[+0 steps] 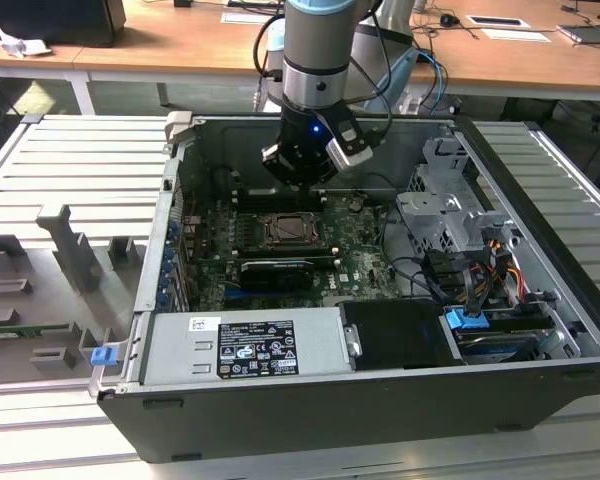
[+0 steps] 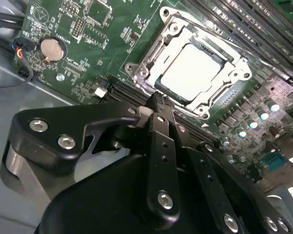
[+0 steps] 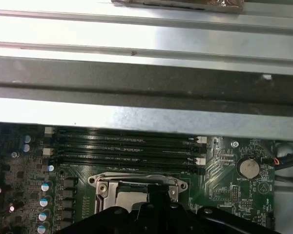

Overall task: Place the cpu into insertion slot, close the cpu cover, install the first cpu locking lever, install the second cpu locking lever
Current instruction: 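Install the second cpu locking lever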

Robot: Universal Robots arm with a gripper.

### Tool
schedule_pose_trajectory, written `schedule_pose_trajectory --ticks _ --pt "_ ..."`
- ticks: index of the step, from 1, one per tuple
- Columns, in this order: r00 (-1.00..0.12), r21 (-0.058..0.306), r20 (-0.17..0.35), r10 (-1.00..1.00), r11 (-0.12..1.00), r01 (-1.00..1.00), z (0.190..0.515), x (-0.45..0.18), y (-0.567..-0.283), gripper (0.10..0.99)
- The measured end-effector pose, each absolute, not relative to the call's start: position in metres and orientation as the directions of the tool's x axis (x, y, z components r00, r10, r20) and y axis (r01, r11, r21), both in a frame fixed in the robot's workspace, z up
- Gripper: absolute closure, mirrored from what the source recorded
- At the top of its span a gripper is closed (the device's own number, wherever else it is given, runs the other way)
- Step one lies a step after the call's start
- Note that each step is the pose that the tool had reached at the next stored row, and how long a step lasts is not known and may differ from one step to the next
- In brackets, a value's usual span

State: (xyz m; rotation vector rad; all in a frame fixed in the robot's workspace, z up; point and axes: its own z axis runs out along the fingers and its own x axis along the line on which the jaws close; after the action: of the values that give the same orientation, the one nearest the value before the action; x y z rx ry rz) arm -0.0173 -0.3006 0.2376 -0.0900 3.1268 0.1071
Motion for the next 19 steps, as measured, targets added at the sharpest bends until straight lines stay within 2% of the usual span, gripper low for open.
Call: schedule_pose_trajectory --ticks 19 --pt "-0.998 0.072 -0.013 -0.057 0.996 -0.058 0.233 -0.017 -0.341 0.98"
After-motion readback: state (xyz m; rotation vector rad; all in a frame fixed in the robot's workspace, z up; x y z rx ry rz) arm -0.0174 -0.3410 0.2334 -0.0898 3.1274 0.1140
